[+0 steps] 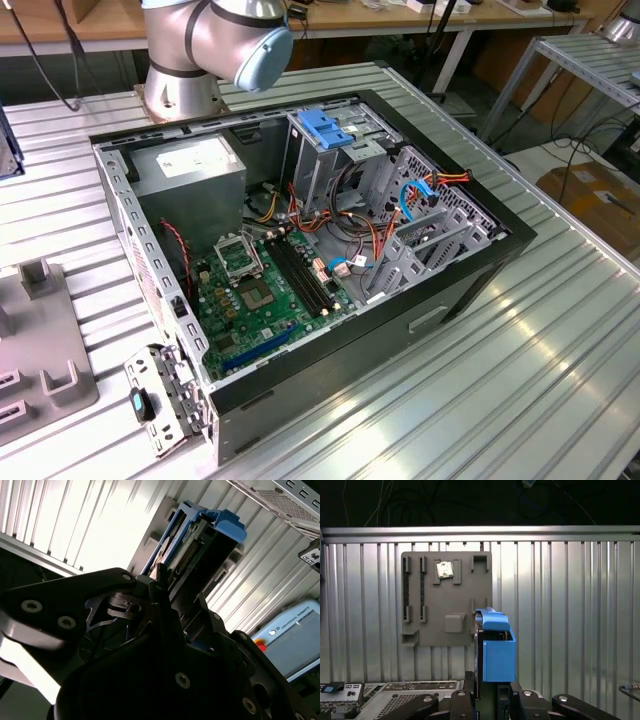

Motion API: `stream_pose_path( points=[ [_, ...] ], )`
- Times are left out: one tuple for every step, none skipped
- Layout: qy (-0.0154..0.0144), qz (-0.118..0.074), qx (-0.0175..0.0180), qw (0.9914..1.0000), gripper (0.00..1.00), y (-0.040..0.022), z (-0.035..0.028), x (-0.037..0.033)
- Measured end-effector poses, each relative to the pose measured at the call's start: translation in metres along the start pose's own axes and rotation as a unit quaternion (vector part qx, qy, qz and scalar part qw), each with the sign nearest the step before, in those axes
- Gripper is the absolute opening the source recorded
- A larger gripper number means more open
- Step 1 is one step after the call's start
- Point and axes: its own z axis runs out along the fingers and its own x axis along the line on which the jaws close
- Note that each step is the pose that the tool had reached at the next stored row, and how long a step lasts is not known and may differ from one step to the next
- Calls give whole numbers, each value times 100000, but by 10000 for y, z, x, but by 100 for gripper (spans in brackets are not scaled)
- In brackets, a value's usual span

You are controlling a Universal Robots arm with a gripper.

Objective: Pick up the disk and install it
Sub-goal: 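Pick up the disk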

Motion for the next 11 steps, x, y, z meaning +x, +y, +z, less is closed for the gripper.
stream_pose_path(
  points=[
    [0,-3,1,100000,35,-16,0,0],
    [-1,-3,2,100000,35,-26,1,0],
    [-2,1,5,100000,35,-39,1,-1],
    [-1,-1,4,100000,35,-50,1,-1],
    [1,-1,1,100000,35,-71,1,-1],
    [-2,3,2,100000,35,-87,2,-2],
    [1,1,2,100000,35,-98,2,-2],
    [1,1,0,100000,35,-109,2,-2],
    [-4,-1,4,100000,35,-122,2,-2],
    [-1,0,2,100000,35,-132,2,-2],
    [-1,0,1,100000,35,-149,2,-3]
  ],
)
